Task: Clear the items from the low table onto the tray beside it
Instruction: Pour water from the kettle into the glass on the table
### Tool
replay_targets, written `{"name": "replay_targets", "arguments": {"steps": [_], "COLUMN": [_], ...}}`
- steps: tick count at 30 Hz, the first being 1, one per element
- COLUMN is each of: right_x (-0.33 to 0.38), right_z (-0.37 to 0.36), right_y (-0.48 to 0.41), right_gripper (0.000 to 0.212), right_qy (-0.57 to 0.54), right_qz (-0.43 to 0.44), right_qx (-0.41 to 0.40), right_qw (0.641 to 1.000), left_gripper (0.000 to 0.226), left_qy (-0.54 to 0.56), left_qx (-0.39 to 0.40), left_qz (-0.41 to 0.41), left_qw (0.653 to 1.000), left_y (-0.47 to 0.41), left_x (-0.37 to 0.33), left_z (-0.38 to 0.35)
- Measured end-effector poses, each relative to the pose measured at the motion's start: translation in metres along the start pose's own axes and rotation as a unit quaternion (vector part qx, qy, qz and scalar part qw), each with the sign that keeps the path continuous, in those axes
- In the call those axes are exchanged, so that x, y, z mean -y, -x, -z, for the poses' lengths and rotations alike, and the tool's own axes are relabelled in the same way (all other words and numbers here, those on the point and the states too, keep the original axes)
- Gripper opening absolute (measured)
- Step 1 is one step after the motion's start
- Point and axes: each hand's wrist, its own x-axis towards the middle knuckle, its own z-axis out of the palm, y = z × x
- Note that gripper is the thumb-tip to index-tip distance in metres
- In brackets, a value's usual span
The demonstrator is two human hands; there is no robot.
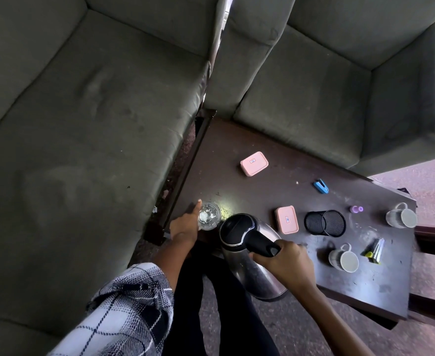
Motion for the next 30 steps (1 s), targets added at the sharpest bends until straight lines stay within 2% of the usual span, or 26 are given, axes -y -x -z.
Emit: {"name": "replay_targets", "arguments": {"steps": [30], "right_x": [0.0033], "right_z": [0.0034], "right_y": [0.0027], "right_gripper": [0.047], "right_qy": [0.013], "right_qz": [0.001], "right_qx": [0.009], "right_qw": [1.000], "left_gripper": [0.073], "left_qy": [0.000], "left_qx": [-0.008], "left_qz": [-0.004], "left_qw": [1.000], "left_y": [0.0001], "left_x": [-0.0002], "left_z": [-0.0013]}}
